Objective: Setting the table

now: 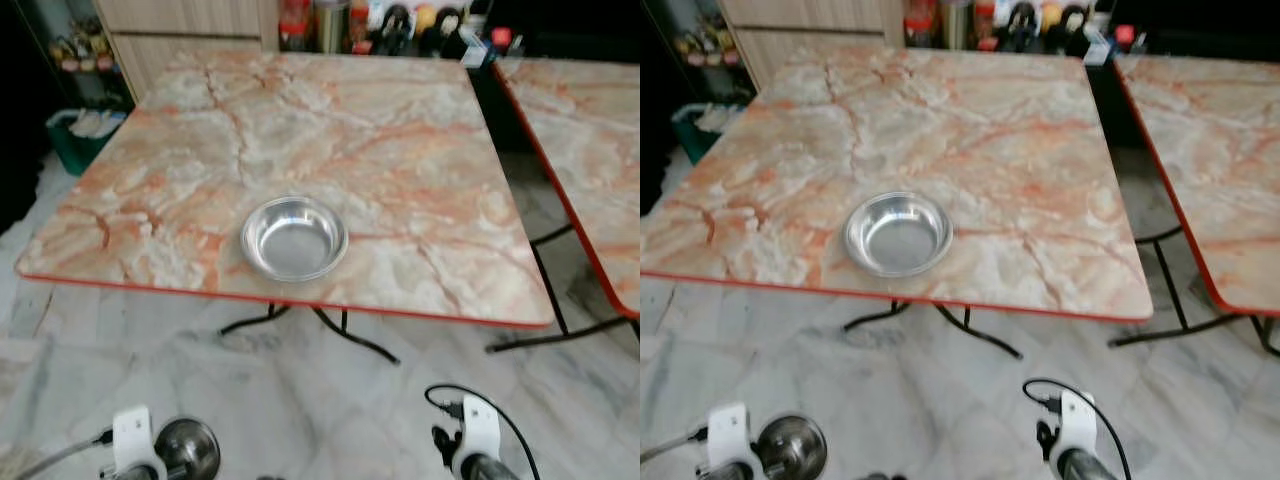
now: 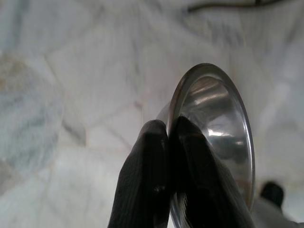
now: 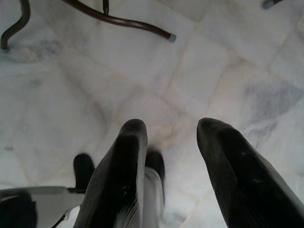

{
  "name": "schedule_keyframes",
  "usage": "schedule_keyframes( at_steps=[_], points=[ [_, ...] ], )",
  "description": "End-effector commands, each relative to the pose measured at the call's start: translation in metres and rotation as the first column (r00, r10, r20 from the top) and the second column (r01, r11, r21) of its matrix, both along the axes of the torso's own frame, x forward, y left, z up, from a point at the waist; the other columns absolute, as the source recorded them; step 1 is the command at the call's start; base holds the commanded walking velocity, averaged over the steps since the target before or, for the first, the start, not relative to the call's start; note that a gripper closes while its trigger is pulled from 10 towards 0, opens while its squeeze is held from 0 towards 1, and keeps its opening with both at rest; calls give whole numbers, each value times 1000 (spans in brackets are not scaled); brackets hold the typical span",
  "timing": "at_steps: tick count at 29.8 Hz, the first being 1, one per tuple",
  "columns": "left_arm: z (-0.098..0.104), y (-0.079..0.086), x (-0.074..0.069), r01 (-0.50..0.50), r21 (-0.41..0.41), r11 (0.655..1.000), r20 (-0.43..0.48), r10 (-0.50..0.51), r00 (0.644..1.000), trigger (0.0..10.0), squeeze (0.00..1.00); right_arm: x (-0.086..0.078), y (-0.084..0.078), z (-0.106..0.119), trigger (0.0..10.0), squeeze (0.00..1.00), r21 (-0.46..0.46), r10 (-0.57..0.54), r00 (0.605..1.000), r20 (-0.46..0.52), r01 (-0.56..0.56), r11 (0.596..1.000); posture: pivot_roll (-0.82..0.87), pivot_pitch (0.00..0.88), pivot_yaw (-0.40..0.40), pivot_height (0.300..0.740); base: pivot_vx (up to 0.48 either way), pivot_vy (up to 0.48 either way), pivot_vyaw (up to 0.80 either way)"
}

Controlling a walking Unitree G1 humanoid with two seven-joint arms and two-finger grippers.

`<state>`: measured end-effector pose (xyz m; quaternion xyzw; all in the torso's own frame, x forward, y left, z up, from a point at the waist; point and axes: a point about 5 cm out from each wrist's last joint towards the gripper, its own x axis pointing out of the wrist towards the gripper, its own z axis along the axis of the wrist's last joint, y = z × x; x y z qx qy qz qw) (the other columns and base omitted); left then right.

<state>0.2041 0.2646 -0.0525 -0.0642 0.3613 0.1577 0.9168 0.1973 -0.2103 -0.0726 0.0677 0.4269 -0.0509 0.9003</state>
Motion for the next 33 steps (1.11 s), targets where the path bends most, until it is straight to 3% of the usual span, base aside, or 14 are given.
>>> schedule_keyframes(
  at_steps=[1,6,12,15,16,18,22,24,25,26,27,30,31,33],
  points=[
    [-10,-4,-14,3,-25,1000,-49,-5,999,10000,0,-7,-8,-2,10000,0,-18,-14,1000,-20,13,1000,41,131,-12,736,0,0,0],
    [-8,-1,-13,-26,-23,999,-17,25,1000,10000,0,-8,-7,-3,10000,0,-20,-15,1000,-21,15,1000,39,117,-10,736,0,0,0],
    [-1,3,-8,-114,60,992,50,111,993,10000,0,-9,-7,-3,10000,0,-22,-10,1000,-26,9,1000,41,96,-7,736,0,0,0],
    [16,19,5,-211,120,970,151,192,970,10000,0,-10,-8,-4,10000,0,-24,-5,1000,-30,4,1000,44,93,-6,736,0,0,0],
    [31,32,14,-299,172,939,226,258,939,10000,0,-10,-8,-4,10000,0,-23,-6,999,-32,6,1000,44,93,-6,736,0,0,0],
    [42,40,21,-360,186,914,285,300,910,10000,0,-10,-8,-4,10000,0,-24,-7,999,-33,6,1000,44,93,-6,736,0,0,0],
    [80,63,40,-494,255,831,422,364,830,10000,0,-9,-8,-3,10000,0,-25,-2,999,-33,1,1000,51,105,-10,736,0,0,0],
    [103,74,50,-550,296,781,493,368,788,10000,0,-9,-7,-3,10000,0,-23,-4,1000,-31,3,1000,50,106,-11,736,0,0,0],
    [103,74,50,-550,296,781,493,368,788,10000,0,-9,-7,-3,10000,0,-23,-4,1000,-31,3,1000,50,106,-11,736,0,0,0],
    [113,78,54,-574,321,753,523,364,771,10000,0,-9,-7,-3,10000,0,-22,-4,1000,-31,3,1000,48,106,-11,736,0,0,0],
    [131,84,60,-615,359,702,570,358,740,10000,0,-9,-7,-3,10000,0,-23,-5,1000,-31,4,1000,48,108,-11,736,0,0,0],
    [155,91,66,-663,406,629,629,334,702,10000,0,-9,-7,-3,10000,0,-23,-8,999,-31,7,1000,46,109,-11,736,0,0,0],
    [173,92,72,-691,407,598,685,301,663,10000,0,-9,-7,-3,10000,0,-23,-8,999,-31,8,1000,44,111,-11,736,0,0,0],
    [183,91,76,-699,399,594,717,274,641,10000,0,-9,-7,-3,10000,0,-23,-9,999,-31,8,1000,44,111,-11,736,0,0,0]
  ],
)
